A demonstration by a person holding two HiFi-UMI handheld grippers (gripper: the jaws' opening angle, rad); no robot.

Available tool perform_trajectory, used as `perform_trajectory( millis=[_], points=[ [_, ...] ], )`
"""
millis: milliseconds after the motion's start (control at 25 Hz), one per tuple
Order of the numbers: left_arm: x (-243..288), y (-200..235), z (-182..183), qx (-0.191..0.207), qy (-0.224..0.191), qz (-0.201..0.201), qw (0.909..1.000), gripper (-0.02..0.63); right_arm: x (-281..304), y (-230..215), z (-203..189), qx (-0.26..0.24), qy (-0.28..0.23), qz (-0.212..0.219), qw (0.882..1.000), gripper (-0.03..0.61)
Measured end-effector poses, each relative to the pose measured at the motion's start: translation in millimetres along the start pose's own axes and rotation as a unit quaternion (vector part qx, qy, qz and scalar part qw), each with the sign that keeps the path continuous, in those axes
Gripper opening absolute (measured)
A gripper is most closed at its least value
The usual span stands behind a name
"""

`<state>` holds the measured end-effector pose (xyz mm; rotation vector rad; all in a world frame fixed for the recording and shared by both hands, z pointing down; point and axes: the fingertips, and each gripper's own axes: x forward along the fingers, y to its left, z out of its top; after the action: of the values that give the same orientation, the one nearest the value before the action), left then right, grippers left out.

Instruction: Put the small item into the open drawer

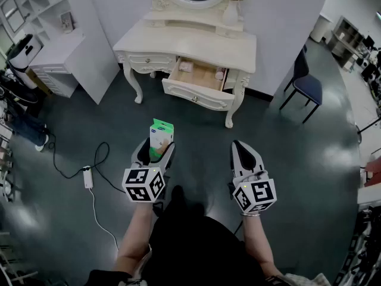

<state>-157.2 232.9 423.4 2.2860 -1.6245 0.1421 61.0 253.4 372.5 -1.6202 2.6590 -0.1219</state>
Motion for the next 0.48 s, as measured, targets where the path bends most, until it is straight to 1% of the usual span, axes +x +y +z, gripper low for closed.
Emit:
perform_trajectory(
  millis=[240, 480],
  points=[
    [-6.2, -8.2, 0.9, -0.001, -0.004, -0.004, 1.0000, 0.356, -9.3, 4.5, 0.8, 0.007, -0.004, 0.005, 1.000, -0.003],
    [-8.0, -13.3, 3.6, 0.000, -0.012, -0.002, 0.9999, 0.356, -13.9, 7.2, 5.3, 0.010, -0.017, 0.028, 0.999, -0.003]
  ],
)
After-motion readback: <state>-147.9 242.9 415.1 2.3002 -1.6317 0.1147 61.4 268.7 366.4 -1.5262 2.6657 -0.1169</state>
